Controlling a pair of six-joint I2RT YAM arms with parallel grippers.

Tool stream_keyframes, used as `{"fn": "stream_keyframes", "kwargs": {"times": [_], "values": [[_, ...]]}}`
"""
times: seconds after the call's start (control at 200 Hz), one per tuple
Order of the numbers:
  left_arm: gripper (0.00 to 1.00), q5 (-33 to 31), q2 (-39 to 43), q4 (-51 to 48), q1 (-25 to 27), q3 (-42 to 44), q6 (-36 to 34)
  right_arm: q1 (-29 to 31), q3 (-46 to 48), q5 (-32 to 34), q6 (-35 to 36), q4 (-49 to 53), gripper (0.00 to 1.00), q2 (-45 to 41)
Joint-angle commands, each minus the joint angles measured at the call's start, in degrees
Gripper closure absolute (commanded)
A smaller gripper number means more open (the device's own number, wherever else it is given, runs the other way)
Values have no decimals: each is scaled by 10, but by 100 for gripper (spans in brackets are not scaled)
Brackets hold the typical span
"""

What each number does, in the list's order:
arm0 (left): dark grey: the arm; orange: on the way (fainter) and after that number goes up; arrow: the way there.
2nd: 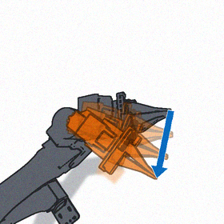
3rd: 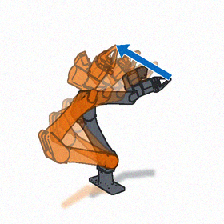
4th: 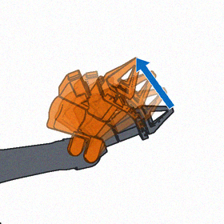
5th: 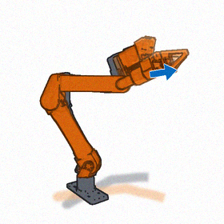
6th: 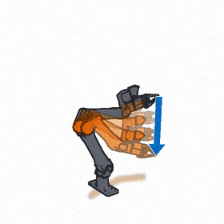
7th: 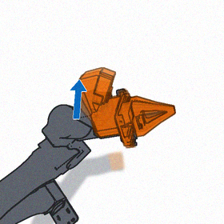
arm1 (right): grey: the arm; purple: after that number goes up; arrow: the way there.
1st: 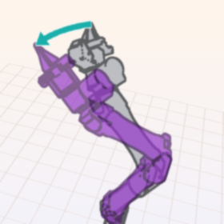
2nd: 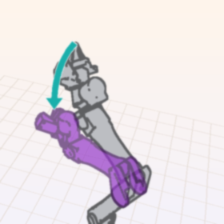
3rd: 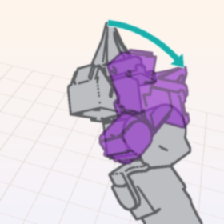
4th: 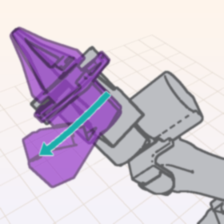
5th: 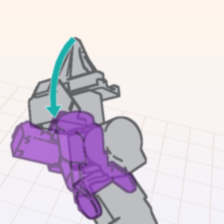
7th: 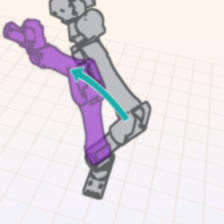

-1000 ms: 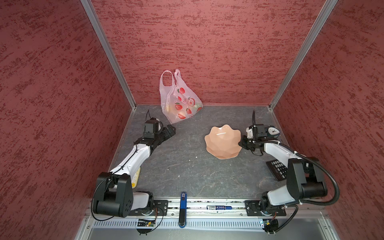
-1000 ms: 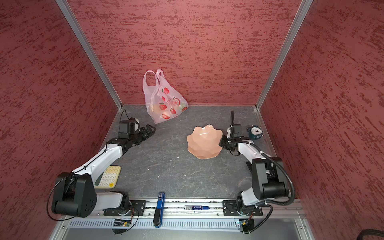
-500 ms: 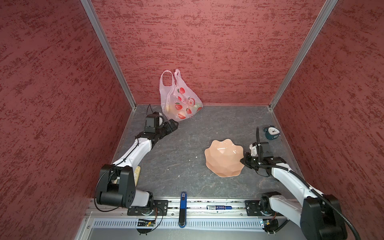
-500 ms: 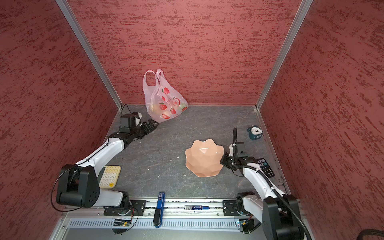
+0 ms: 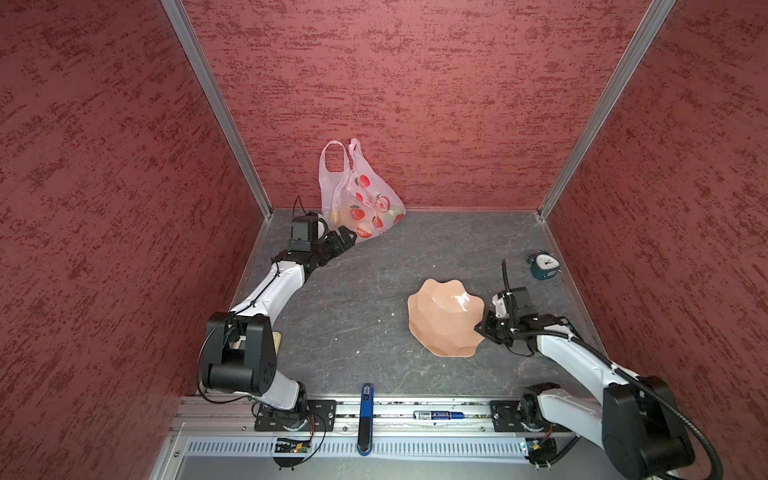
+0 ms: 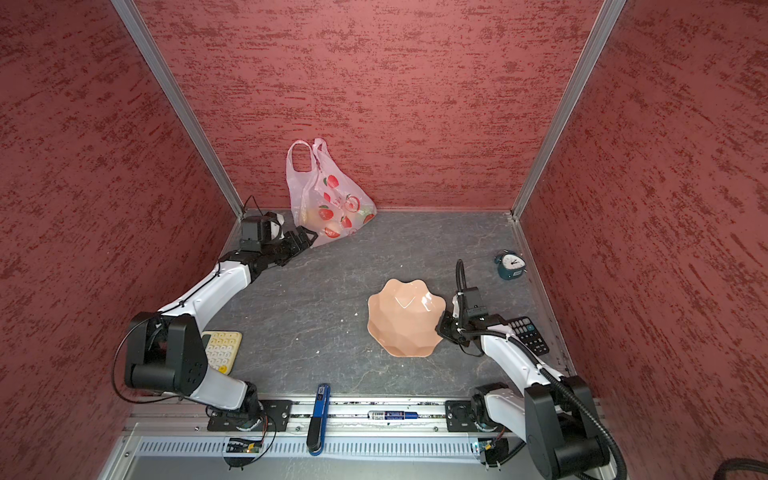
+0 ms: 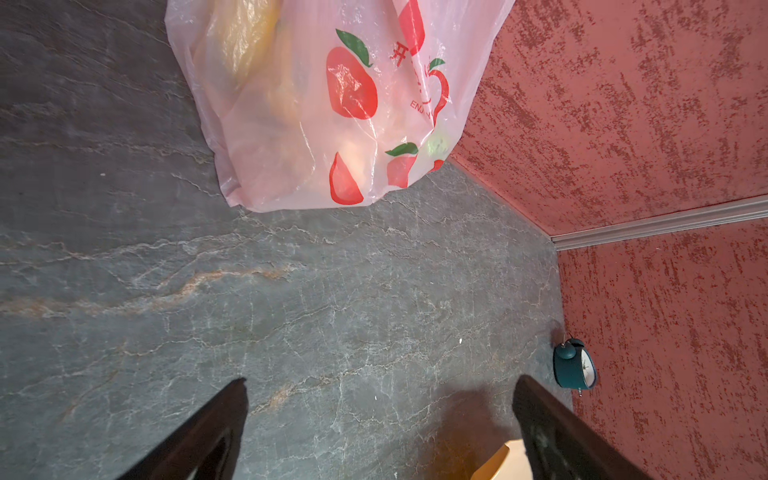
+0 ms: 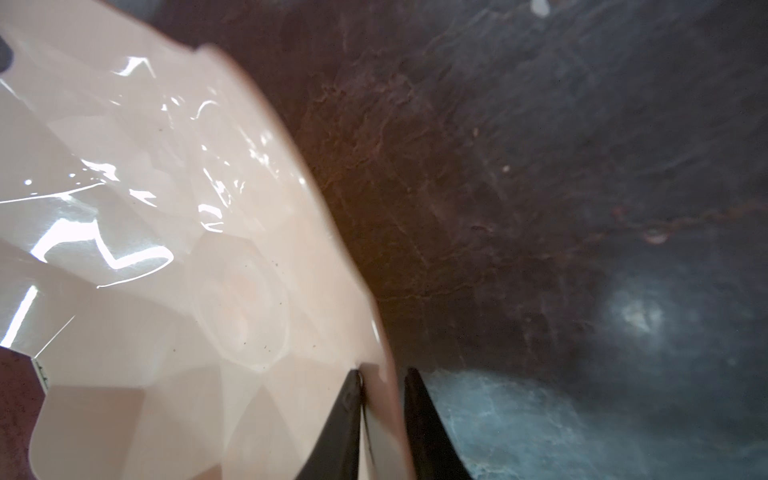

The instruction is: Take the fake fruits out of the plastic bag

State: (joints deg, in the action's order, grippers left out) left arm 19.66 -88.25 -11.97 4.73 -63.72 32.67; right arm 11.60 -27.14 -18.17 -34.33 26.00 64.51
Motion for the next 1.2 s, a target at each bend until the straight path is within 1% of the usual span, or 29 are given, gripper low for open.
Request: {"fn": "stream_keyframes", "kwargs": {"times": [0.0, 0.14, 0.376, 0.511, 0.621, 0.797, 0.947, 1.112, 1.197], "values": [[1, 10, -14, -11, -6, -21, -7, 4, 5, 26, -8, 5, 71, -8], [0, 11, -31, -12, -11, -41, -10, 4, -3, 33, -14, 10, 56, -27], [1, 8, -66, -25, -17, -85, -21, 5, -21, 30, -23, 22, 35, -48], [1, -9, -108, -46, -24, -140, -38, 4, -55, 34, -24, 38, 25, -69], [1, -27, -155, -72, -29, -202, -56, 4, -99, 65, -16, 67, 19, -74], [0, -75, -240, -122, -24, -310, -95, 2, -176, 116, 8, 103, 15, -50], [6, -133, -318, -163, -5, -404, -127, -5, -231, 144, 28, 100, 14, -19], [9, -206, -399, -196, 14, -508, -168, -25, -266, 124, 41, 63, 14, 20], [12, -219, -428, -197, 14, -543, -171, -32, -278, 110, 46, 47, 14, 39]]}}
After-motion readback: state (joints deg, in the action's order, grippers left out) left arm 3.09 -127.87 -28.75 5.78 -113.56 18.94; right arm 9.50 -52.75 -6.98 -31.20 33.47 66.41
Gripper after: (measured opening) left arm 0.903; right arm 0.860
